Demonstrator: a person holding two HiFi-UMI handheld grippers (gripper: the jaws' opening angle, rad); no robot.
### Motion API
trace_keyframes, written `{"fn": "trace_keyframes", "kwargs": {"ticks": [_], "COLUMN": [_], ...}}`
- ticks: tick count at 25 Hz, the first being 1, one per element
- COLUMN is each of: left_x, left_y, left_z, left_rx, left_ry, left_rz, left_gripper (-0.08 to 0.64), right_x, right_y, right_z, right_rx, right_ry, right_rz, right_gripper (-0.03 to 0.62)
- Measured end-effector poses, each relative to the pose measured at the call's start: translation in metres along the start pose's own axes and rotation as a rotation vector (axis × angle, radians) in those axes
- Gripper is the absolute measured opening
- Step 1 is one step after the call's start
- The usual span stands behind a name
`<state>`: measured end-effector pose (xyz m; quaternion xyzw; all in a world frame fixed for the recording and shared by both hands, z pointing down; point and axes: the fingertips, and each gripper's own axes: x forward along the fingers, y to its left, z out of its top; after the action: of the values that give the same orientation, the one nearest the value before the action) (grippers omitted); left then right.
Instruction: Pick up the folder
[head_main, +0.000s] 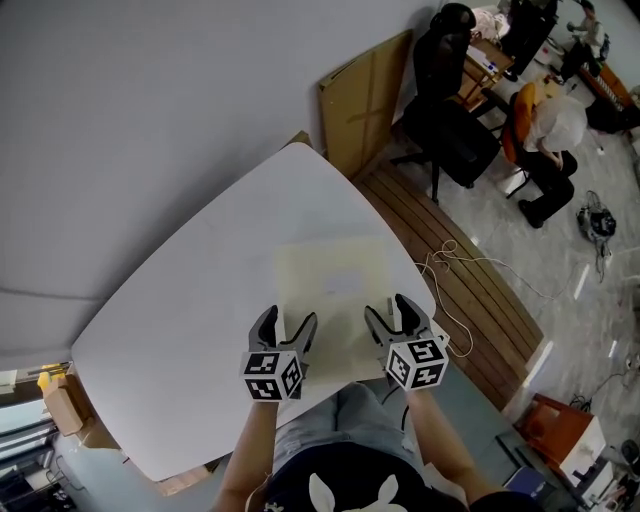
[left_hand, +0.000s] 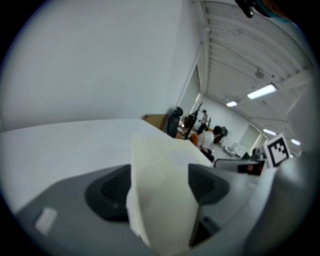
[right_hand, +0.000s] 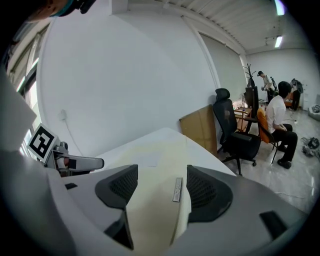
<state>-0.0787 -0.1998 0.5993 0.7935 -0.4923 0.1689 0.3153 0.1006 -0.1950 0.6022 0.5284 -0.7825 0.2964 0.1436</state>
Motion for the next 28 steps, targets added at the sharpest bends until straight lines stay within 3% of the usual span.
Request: {"fn": "trace_keyframes", "kwargs": {"ticks": [18,28], "left_x": [0.022,0.026], "left_y": [0.011,0.009], "left_z": [-0.025,-0.03], "left_rx": [-0.072,-0.091], "left_ry": [0.051,0.072], "left_rz": [-0.033,-0.079], "left_gripper": [0.36,0.359], "right_x": [0.014,0.019], "right_y": [-0.022,-0.02], "right_z": [-0.022,-0.026], "right_rx": [0.128,0.15], "right_ry": [0.09,0.126], "right_rz": [0.062,0.155], "right_gripper": [0.284,0.284]}}
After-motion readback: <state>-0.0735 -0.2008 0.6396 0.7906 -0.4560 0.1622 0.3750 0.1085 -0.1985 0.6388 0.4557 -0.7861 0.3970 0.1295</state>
